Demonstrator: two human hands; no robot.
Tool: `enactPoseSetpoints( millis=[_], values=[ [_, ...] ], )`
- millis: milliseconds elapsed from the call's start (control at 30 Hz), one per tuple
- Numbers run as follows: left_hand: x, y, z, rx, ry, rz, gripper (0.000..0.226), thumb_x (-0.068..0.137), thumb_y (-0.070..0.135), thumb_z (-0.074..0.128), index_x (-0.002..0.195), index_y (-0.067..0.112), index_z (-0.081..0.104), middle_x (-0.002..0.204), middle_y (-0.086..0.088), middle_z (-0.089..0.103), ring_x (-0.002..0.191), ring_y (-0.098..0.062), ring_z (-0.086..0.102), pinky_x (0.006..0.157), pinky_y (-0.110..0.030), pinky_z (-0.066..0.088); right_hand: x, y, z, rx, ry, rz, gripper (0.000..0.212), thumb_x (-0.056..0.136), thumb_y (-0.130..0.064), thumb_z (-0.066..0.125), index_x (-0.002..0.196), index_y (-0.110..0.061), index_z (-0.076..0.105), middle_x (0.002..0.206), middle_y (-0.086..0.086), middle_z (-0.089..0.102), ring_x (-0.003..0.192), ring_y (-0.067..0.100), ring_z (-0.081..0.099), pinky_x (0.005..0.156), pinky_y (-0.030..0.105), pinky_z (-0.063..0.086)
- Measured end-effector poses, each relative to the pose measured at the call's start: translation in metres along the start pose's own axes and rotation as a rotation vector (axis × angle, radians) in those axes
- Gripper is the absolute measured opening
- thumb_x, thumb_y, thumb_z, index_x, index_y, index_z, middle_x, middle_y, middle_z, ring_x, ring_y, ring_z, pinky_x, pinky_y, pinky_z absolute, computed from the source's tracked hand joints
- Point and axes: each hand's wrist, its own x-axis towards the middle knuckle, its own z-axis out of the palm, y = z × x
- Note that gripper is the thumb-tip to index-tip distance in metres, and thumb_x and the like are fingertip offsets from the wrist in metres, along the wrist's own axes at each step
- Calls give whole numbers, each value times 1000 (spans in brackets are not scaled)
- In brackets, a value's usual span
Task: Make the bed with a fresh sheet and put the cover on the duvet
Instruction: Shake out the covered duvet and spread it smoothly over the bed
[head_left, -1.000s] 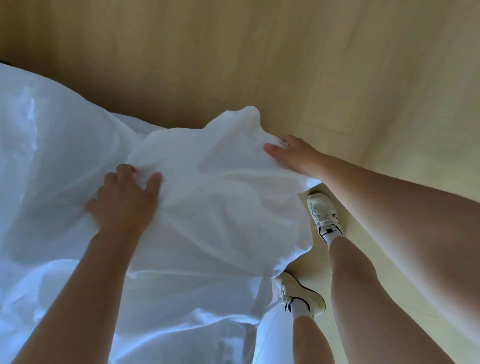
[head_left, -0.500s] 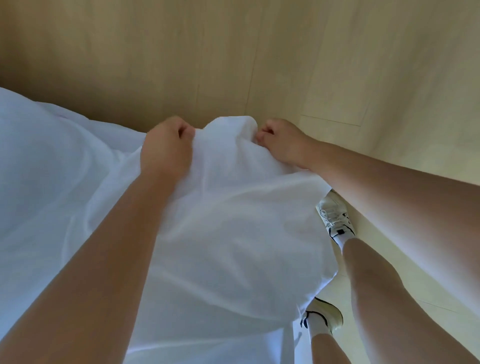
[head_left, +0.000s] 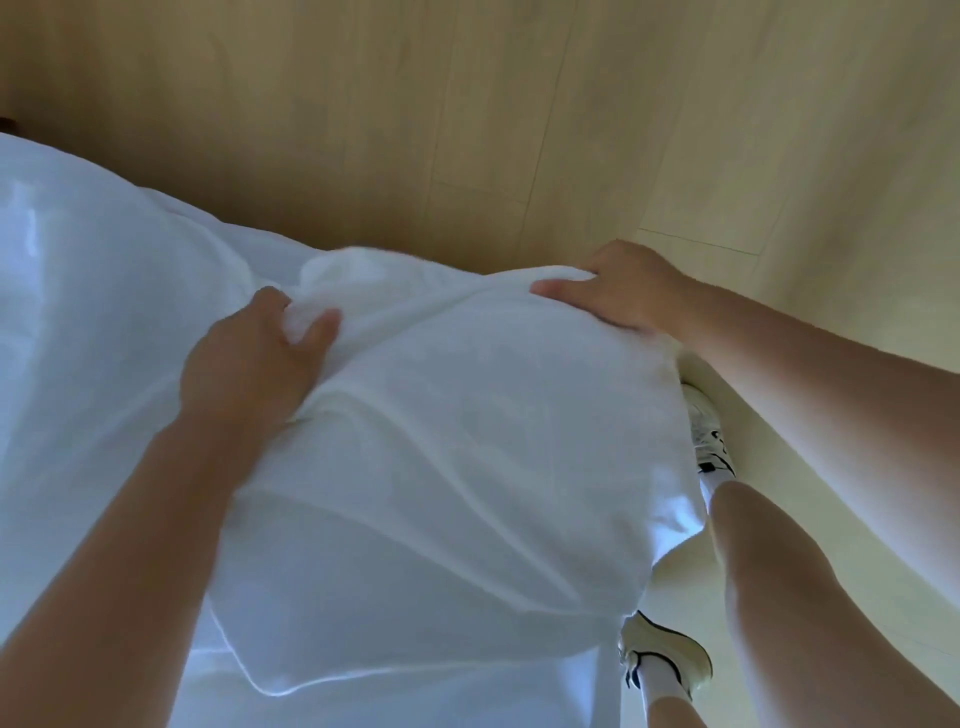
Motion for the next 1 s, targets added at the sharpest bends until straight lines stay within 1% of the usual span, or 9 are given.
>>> enactPoseSetpoints(
  millis=[67, 200, 433, 500, 600, 667, 733, 833, 1000],
  values=[
    [-13, 16, 9, 52, -59, 70, 68, 80, 67, 45, 123, 14, 47, 112, -13, 56, 105, -36, 53, 80, -42, 39, -23, 31, -6, 80, 108, 31, 62, 71, -68, 63, 50, -18, 32, 44, -8, 32, 45, 15, 33, 47, 29, 21],
    [-51, 37, 34, 148, -221, 243, 78, 79, 72, 25, 137, 23, 40, 135, -10, 46, 124, -33, 41, 103, -44, 28, -83, 94, 9, 247, 181, 266, 59, 73, -56, 71, 52, -15, 33, 51, 1, 29, 49, 17, 30, 50, 30, 22],
    [-149, -9, 43, 171, -121, 427, 80, 86, 71, 14, 144, 20, 35, 149, -3, 37, 140, -23, 25, 112, -44, 9, -207, 137, 78, 250, 327, 385, 58, 62, -66, 62, 39, -20, 37, 37, -7, 22, 41, 9, 21, 44, 28, 22],
    [-182, -25, 43, 142, -121, 445, 89, 79, 71, 7, 144, 18, 36, 151, -5, 35, 142, -24, 23, 112, -43, 8, -243, 142, 106, 217, 324, 407, 55, 66, -68, 57, 40, -24, 38, 40, -8, 28, 47, 12, 30, 47, 28, 25],
    [-234, -46, 58, 23, -14, 395, 80, 84, 62, 15, 145, 15, 35, 153, -7, 31, 144, -26, 21, 113, -43, 5, -242, 124, 142, 168, 251, 391, 35, 89, -53, 51, 82, -20, 61, 79, 4, 61, 75, 26, 51, 64, 32, 35],
    [-275, -64, 82, -71, 25, 338, 69, 90, 57, 31, 147, 18, 31, 155, -5, 26, 145, -25, 16, 113, -44, 2, -231, 109, 151, 63, 321, 397, 33, 94, -35, 50, 112, -7, 58, 108, 18, 61, 95, 35, 56, 75, 39, 42],
    [-324, -84, 113, -134, 77, 302, 64, 90, 49, 48, 144, 15, 39, 152, -8, 32, 143, -28, 22, 113, -49, 6, -236, 99, 152, -26, 431, 334, 32, 95, -25, 47, 119, -6, 56, 117, 22, 55, 110, 40, 52, 84, 45, 43],
    [-406, -112, 168, -229, 168, 206, 59, 84, 37, 65, 134, 10, 52, 142, -14, 46, 134, -36, 39, 106, -62, 23, -273, 86, 174, -32, 472, -23, 31, 77, -15, 41, 98, -1, 58, 90, 19, 54, 84, 30, 49, 72, 39, 39],
    [-543, -174, 271, -308, 35, -129, 71, 90, 43, 51, 150, 18, 22, 157, -6, 18, 146, -25, 10, 115, -49, -1, -361, 53, 263, -137, 450, -379, 45, 81, -5, 49, 124, 6, 44, 123, 21, 49, 116, 29, 43, 97, 39, 37]
  ],
)
